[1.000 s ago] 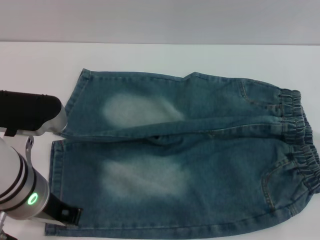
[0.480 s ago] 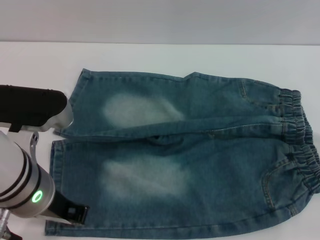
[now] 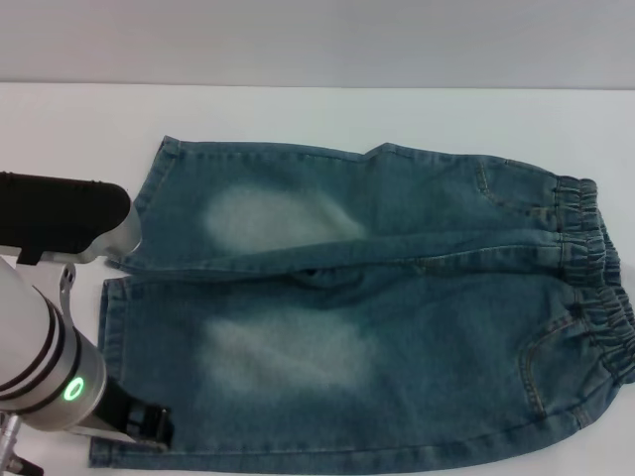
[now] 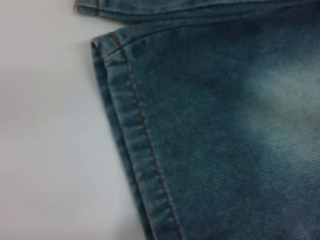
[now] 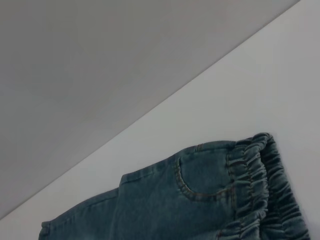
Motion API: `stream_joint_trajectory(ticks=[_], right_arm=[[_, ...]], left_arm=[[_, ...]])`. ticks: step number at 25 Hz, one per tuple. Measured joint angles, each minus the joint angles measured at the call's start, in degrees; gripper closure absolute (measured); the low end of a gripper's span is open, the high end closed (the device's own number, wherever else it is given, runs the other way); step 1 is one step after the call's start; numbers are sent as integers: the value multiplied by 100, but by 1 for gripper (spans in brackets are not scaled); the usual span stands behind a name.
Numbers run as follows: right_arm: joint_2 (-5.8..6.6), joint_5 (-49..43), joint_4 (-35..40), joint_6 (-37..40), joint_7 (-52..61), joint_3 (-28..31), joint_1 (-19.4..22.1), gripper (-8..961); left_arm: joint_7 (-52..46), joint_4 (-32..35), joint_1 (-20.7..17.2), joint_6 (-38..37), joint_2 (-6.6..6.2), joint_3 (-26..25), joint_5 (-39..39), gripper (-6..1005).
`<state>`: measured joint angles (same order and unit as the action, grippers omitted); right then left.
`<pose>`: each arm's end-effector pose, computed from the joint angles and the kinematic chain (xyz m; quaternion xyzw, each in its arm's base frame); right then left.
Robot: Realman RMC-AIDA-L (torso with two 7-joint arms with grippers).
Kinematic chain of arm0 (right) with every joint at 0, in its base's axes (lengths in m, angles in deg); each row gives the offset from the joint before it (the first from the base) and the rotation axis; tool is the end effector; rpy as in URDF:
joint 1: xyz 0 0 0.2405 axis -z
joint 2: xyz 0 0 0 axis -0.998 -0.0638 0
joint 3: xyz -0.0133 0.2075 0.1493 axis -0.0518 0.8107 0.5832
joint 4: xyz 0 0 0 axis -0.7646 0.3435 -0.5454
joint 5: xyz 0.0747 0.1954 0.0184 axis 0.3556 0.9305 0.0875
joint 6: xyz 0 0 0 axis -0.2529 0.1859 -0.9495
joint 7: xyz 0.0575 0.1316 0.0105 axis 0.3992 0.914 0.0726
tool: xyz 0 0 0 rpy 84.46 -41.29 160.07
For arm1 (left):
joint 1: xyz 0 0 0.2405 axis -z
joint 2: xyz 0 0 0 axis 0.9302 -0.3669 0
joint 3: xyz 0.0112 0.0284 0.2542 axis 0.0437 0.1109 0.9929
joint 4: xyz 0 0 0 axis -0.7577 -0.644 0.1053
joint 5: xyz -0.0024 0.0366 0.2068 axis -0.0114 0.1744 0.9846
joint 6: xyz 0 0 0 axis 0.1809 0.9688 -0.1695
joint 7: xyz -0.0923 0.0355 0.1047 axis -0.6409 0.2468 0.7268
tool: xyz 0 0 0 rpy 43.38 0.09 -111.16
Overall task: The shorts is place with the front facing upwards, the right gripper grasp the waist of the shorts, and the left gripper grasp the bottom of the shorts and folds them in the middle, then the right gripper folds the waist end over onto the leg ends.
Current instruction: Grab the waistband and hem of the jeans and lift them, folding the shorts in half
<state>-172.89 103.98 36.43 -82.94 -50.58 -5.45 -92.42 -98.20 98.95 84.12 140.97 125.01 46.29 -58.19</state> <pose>0.3257 0.2777 0.1013 -0.6545 0.6728 0.2360 0.2515 -0.1907 0.2442 -0.0182 -0.7294 -0.5763 0.2455 0.2751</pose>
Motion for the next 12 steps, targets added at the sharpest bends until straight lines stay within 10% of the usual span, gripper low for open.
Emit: stream_joint_trajectory(ticks=[12], right_arm=[[0,-7,6,-67,43,-1,-100,200]], left_arm=[[-13,-148,11,-22,-5,14,116,420]])
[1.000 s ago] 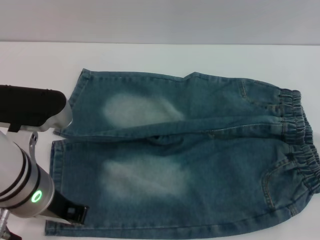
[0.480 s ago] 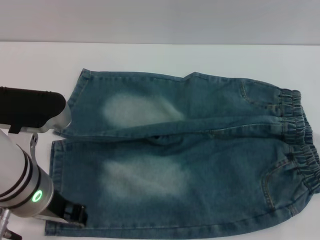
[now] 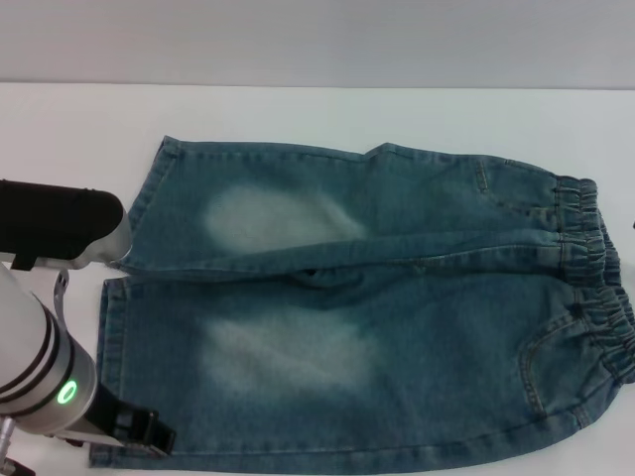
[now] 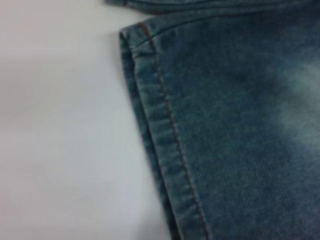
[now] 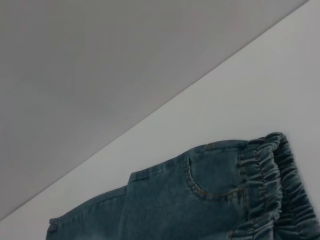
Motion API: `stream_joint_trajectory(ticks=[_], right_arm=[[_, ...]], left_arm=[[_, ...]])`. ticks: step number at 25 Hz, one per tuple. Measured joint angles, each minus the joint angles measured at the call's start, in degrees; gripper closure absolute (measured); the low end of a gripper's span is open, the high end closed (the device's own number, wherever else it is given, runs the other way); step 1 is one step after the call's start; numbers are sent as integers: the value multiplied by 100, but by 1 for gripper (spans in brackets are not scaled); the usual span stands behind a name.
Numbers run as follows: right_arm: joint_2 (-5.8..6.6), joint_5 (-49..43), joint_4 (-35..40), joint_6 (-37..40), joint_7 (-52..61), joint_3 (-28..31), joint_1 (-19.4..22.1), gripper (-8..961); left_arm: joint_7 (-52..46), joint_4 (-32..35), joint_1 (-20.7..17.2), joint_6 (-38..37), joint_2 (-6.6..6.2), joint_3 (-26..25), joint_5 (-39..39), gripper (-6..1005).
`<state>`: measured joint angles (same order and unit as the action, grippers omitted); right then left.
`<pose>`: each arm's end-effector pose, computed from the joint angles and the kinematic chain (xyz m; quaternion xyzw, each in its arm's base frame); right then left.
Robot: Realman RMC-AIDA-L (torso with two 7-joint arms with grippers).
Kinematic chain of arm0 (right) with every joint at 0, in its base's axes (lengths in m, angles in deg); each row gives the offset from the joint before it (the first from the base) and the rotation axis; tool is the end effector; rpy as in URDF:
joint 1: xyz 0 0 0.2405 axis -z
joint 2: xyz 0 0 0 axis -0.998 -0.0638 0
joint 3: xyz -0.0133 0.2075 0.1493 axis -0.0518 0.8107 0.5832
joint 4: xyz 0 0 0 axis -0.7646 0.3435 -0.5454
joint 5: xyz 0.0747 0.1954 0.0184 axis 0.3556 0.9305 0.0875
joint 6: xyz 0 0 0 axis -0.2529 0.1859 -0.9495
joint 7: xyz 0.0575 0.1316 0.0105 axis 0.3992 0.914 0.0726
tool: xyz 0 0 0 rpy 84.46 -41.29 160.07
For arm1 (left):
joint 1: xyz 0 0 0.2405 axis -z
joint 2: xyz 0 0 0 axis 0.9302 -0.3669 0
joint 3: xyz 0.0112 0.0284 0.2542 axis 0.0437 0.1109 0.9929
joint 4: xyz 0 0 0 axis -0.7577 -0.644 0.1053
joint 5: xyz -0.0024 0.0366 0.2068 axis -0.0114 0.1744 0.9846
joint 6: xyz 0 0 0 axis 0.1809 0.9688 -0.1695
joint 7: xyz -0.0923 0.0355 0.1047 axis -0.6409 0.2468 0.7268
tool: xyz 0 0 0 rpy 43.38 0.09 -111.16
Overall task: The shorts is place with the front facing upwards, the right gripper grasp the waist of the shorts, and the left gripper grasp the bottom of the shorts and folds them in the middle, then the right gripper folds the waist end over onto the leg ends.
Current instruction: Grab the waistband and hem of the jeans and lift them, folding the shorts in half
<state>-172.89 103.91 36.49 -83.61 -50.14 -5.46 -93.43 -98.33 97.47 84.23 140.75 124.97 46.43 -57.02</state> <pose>0.3199 0.2823 0.1005 -0.6601 0.6699 0.2369 0.2437 -0.1971 0.2456 -0.0187 -0.7213 -0.5785 0.2556 0.2826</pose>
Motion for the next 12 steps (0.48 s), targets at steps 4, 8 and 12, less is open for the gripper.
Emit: stream_joint_trajectory(ticks=[4,8,12], right_arm=[[0,-2,0,-11,3,0,-21,201],[0,-2,-3,-17,5,0,-36,202],[0,-2,3,-17,6,0,-39,203]], left_arm=[[15,-65,-29,-3,7,-18,55,162],[32,-110,-24,-20,9,-42,4,161],[31,-136,-23,-38,9,-49,3,163]])
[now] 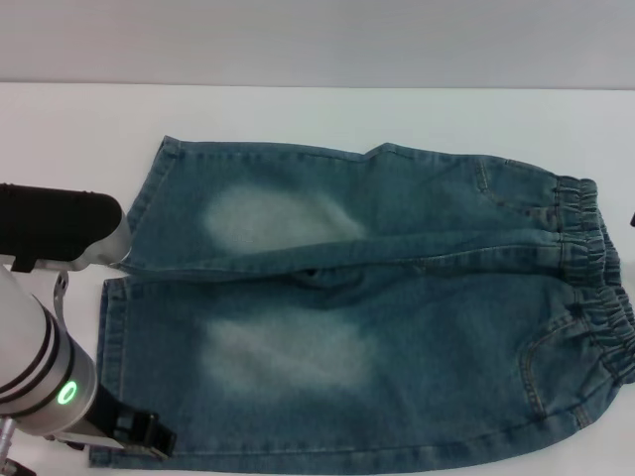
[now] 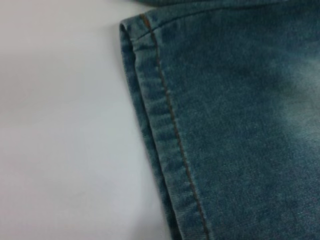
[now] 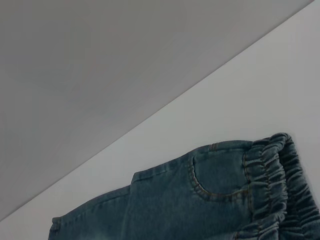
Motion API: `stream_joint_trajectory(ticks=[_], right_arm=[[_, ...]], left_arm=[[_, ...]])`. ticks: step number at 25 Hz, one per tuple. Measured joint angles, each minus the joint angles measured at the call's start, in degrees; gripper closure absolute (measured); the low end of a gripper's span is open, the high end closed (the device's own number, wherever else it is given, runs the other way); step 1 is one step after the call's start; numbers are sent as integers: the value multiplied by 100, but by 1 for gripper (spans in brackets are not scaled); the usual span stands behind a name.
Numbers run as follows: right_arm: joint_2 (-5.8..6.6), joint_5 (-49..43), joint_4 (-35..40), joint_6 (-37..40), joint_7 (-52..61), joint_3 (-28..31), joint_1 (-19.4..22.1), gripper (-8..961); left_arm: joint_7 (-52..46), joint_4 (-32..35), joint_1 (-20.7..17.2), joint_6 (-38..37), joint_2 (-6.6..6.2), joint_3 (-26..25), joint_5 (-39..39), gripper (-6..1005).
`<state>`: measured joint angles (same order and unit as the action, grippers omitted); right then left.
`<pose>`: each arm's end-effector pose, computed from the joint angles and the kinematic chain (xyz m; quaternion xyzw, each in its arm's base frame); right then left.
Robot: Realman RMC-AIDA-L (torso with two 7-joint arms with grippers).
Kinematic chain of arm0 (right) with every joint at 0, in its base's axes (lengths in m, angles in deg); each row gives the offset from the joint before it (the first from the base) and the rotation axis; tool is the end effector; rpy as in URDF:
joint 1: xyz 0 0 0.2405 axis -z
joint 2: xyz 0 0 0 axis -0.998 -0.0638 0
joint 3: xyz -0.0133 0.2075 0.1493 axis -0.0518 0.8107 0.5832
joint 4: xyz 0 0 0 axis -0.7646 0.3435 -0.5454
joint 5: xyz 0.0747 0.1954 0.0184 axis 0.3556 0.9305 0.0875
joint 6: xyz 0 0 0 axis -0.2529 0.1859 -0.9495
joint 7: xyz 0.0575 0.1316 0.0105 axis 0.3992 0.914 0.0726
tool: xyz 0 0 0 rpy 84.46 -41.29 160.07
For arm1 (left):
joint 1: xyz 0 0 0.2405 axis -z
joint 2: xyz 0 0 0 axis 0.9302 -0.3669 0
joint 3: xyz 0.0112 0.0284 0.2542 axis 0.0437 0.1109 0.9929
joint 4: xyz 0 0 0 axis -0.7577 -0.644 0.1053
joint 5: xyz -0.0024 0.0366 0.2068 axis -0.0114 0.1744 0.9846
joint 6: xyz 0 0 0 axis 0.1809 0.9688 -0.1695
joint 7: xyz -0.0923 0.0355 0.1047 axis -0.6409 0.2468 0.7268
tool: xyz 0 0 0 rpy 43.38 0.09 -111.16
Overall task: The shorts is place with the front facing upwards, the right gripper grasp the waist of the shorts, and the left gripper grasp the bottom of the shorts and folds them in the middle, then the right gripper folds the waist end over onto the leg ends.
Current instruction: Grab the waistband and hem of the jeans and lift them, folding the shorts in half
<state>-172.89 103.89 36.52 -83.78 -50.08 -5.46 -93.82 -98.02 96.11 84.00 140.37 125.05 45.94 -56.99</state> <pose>0.3178 0.2842 0.1003 -0.6626 0.6681 0.2373 0.2416 -0.2029 0.2459 -0.0196 -0.7151 -0.5848 0.2602 0.2808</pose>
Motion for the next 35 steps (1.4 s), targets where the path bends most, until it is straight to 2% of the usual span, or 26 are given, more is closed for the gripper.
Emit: stream_joint_trajectory(ticks=[22,28,35], right_arm=[[25,-31,8,-14,3,57,-72,208],[27,-41,-10,-55,-20,121,-71,210],[27,-45,-10,-68,-32,149,-61,211]], left_arm=[[-28,-246,123,-44,18,-4,-173,180],[45,-295,212,6,0,-33,-239,412],[-23,-247,336,86,-2,-25,-191,542]])
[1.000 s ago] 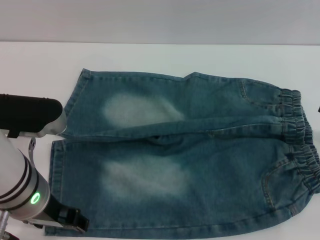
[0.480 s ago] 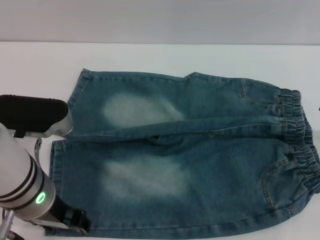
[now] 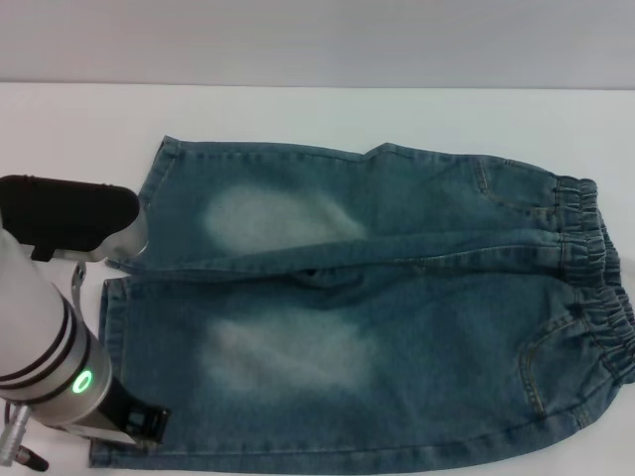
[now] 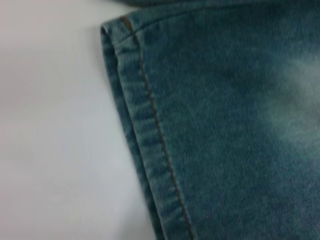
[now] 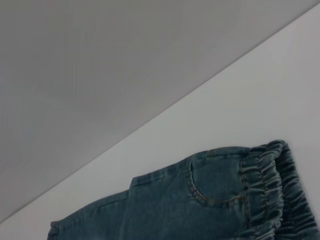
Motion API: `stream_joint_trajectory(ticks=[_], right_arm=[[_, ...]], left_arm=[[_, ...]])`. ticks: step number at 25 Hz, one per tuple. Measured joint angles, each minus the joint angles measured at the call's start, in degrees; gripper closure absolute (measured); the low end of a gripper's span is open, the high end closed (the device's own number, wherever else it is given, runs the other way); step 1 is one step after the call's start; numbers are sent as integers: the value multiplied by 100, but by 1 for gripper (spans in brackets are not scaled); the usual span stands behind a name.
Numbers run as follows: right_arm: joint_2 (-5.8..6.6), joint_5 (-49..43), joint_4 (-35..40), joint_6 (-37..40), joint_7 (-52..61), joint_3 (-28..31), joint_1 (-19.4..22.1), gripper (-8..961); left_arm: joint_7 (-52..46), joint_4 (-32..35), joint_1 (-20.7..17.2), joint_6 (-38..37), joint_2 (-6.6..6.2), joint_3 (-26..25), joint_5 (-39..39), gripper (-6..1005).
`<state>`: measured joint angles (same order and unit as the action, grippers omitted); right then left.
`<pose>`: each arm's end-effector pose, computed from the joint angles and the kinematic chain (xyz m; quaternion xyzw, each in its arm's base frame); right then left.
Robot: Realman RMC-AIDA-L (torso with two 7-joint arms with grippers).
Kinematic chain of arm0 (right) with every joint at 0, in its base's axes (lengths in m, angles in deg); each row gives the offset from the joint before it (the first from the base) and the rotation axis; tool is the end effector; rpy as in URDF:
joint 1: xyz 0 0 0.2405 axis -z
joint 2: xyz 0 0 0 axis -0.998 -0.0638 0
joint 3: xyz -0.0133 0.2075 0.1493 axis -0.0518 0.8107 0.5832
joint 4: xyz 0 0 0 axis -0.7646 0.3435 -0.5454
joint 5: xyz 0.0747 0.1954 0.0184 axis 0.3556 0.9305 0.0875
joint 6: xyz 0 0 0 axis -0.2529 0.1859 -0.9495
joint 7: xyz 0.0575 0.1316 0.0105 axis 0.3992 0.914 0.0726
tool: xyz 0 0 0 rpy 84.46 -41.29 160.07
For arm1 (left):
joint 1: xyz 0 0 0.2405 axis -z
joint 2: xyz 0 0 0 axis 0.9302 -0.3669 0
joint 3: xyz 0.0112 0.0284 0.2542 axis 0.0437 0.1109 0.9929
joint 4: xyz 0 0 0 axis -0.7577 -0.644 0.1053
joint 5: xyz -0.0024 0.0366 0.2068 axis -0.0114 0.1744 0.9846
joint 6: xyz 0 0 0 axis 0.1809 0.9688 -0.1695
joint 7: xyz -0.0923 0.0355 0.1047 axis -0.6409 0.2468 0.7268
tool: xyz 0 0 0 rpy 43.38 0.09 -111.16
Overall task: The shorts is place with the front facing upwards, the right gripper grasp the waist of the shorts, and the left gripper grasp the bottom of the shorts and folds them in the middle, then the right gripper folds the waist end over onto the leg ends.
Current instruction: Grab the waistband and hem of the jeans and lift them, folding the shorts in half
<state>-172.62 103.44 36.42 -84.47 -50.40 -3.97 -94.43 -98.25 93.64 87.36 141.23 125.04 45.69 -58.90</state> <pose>0.3190 0.2852 0.1058 -0.6627 0.6660 0.2382 0.2461 -0.1960 0.2523 -0.0241 -0.7208 -0.5797 0.2695 0.2679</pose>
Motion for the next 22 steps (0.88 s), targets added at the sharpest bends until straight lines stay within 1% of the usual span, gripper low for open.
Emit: stream_joint_trajectory(ticks=[4,9,15,17,22], right_arm=[[0,0,1,-2,-1,1,-6,212],[0,-7,1,-15,-4,1,14,213],[-8,-9,2,-30,-3,-21,8,215],[-12,-9,2,-32,-3,-21,3,215],[-19,-9,1,-49,-3,-16,-20,217]], left_arm=[[-69,16,77,23,6,185,174,616],[-82,5,31,-3,8,191,226,701],[-86,-21,0,-19,2,208,237,458],[-86,-22,-25,-20,2,208,234,230],[-83,-41,-68,-53,1,204,203,211]])
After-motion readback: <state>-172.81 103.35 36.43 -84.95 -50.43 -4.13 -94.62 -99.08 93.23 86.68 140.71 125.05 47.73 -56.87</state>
